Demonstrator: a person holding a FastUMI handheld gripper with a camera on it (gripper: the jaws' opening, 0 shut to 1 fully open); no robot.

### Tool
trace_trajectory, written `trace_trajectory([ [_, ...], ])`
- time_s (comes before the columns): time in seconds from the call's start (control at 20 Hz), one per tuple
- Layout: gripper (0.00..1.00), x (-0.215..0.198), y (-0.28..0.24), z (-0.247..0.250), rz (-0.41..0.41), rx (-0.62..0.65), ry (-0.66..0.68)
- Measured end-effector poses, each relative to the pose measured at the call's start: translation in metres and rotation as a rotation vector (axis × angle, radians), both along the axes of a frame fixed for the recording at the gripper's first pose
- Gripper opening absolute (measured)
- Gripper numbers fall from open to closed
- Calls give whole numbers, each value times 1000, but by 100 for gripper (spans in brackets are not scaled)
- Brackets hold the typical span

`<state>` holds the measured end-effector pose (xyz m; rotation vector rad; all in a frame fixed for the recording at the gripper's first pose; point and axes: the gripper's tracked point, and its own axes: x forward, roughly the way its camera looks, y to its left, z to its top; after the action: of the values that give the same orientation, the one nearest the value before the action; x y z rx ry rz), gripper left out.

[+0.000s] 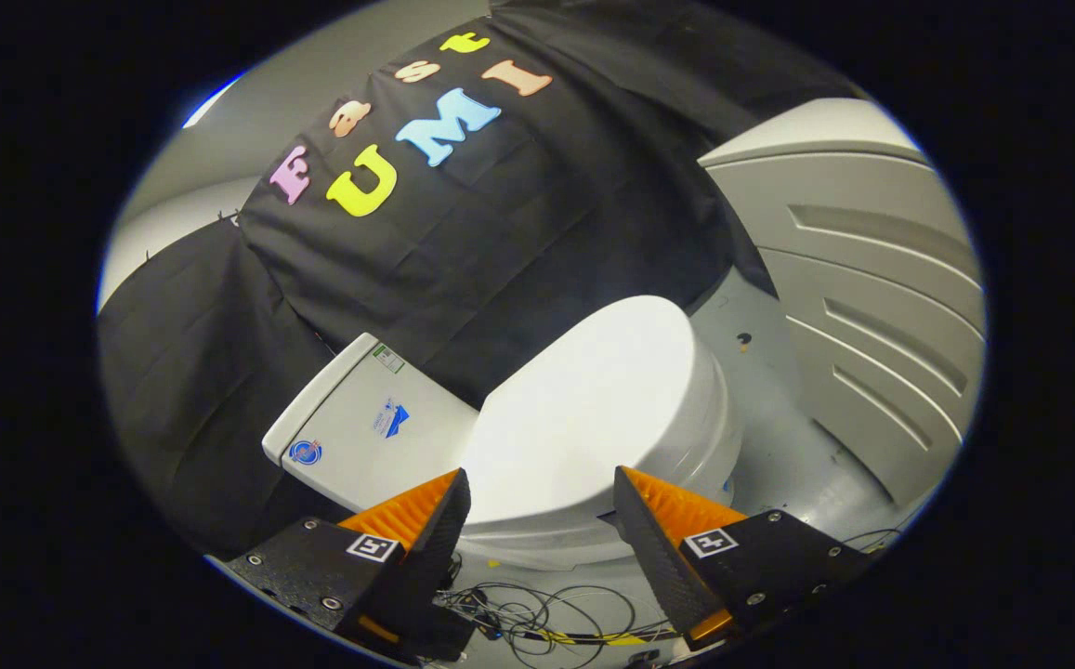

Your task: Open the toilet lid.

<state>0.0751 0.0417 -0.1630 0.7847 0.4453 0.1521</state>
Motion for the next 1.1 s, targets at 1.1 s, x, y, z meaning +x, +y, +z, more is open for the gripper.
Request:
trace_trajectory([
  [1.1,76,11,3,-104,-92,348,272],
])
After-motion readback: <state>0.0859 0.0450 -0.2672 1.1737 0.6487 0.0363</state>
